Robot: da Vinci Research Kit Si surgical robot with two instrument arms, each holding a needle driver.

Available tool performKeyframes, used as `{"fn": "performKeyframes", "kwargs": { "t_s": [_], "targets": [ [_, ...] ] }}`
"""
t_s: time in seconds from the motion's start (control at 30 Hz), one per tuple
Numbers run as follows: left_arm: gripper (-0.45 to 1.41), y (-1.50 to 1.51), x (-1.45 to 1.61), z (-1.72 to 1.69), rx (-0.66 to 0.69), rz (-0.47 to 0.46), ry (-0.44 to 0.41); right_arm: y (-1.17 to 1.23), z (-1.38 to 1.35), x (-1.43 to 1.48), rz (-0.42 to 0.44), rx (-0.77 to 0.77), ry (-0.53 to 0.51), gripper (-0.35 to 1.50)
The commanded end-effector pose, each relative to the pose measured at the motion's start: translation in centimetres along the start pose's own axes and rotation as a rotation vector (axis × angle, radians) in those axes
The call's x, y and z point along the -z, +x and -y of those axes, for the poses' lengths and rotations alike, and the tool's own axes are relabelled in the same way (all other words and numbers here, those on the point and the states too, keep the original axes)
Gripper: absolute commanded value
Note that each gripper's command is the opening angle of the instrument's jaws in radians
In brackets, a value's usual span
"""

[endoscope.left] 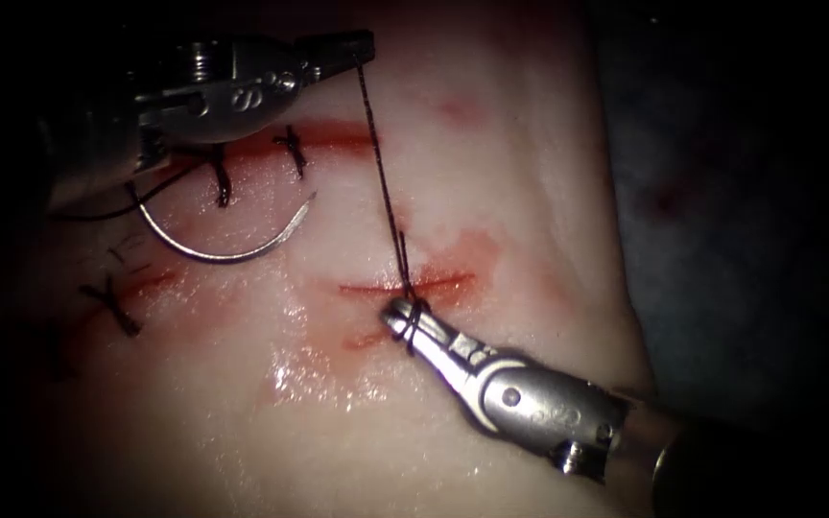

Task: Wound Closure
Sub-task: Pull downwards with right driver and upwards with left driver to tighten knot

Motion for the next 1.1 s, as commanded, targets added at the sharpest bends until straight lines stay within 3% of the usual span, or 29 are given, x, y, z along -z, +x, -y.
{"fn": "performKeyframes", "kwargs": {
  "t_s": [0.03, 0.57, 0.83, 1.1],
  "targets": [
    [-0.45, -0.02, -0.09, 0.08, -0.001, 0.000, 0.009, -0.13, 0.09, 0.01, -0.001, 0.003, 0.003, -0.35],
    [-0.45, -0.20, -0.26, 0.33, 0.017, 0.004, 0.050, -0.01, 0.15, -0.03, 0.003, -0.004, 0.009, -0.35],
    [-0.45, -0.30, -0.36, 0.61, 0.068, -0.050, 0.151, -0.08, 0.18, 0.05, -0.006, 0.004, 0.017, -0.35],
    [-0.45, -0.34, -0.42, 0.67, 0.102, -0.080, 0.168, -0.19, 0.27, 0.20, 0.004, 0.021, 0.015, -0.35]
  ]
}}
